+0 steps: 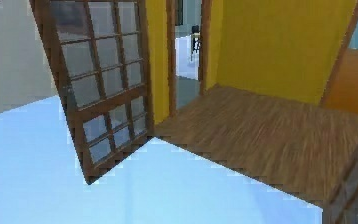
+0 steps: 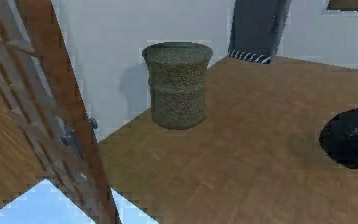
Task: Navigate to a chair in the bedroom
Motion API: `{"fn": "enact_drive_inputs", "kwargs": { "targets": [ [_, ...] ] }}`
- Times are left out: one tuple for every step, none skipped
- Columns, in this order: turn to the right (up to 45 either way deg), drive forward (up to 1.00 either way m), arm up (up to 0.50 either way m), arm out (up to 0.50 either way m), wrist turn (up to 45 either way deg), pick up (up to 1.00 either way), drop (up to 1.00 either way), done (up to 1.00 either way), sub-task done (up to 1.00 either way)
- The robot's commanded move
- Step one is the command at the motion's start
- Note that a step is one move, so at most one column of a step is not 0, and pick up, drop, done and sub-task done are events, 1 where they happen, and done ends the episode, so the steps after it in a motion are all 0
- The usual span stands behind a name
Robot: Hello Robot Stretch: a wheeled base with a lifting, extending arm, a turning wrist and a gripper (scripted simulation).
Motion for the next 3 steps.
{"fn": "enact_drive_inputs", "kwargs": {
  "targets": [
    [0.0,0.55,0.00,0.00,0.0,0.00,0.00,0.00,0.00],
    [12.0,0.00,0.00,0.00,0.0,0.00,0.00,0.00,0.00],
    [0.0,1.00,0.00,0.00,0.0,0.00,0.00,0.00,0.00]
  ]
}}
